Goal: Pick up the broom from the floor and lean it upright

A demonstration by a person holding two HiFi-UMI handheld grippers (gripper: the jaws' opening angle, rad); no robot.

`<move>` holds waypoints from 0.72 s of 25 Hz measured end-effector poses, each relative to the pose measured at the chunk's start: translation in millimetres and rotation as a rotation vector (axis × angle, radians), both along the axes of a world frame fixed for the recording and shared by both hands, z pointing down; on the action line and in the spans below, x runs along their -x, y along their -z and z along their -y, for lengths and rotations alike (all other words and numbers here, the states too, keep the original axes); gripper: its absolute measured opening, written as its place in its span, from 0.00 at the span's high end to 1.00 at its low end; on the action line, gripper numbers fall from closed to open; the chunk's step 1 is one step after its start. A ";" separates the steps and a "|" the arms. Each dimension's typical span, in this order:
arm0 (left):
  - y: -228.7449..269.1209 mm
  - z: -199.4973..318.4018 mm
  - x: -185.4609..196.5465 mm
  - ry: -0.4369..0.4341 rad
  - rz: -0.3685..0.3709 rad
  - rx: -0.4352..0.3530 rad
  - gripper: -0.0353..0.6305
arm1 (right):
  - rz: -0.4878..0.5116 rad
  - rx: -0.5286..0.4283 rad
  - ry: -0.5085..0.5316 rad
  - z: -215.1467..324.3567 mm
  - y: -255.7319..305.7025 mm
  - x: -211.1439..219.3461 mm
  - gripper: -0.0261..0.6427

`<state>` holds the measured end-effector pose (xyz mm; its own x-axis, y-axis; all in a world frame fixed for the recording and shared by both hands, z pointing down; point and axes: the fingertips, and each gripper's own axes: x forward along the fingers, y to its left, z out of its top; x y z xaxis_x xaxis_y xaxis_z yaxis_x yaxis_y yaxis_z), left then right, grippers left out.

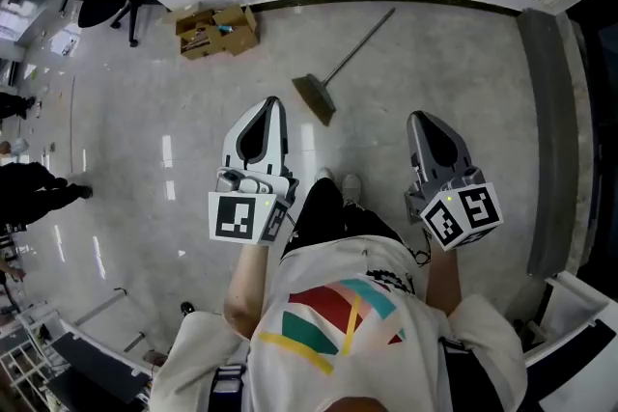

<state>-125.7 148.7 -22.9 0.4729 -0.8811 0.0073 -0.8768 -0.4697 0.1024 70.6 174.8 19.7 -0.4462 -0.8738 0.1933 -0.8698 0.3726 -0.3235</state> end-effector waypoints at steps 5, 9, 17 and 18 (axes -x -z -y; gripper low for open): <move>-24.1 85.1 5.6 -0.005 -0.034 0.035 0.88 | -0.027 0.011 -0.021 80.5 -4.3 4.1 0.94; -30.1 146.1 0.6 -0.042 -0.044 0.057 0.88 | -0.032 -0.004 -0.019 143.2 4.7 11.5 0.94; -64.9 247.3 -35.4 -0.140 -0.023 0.121 0.88 | -0.005 -0.001 -0.002 245.3 -12.3 16.1 0.94; -73.6 258.6 -42.8 -0.150 -0.009 0.135 0.88 | -0.003 0.009 0.004 256.2 -18.7 12.6 0.94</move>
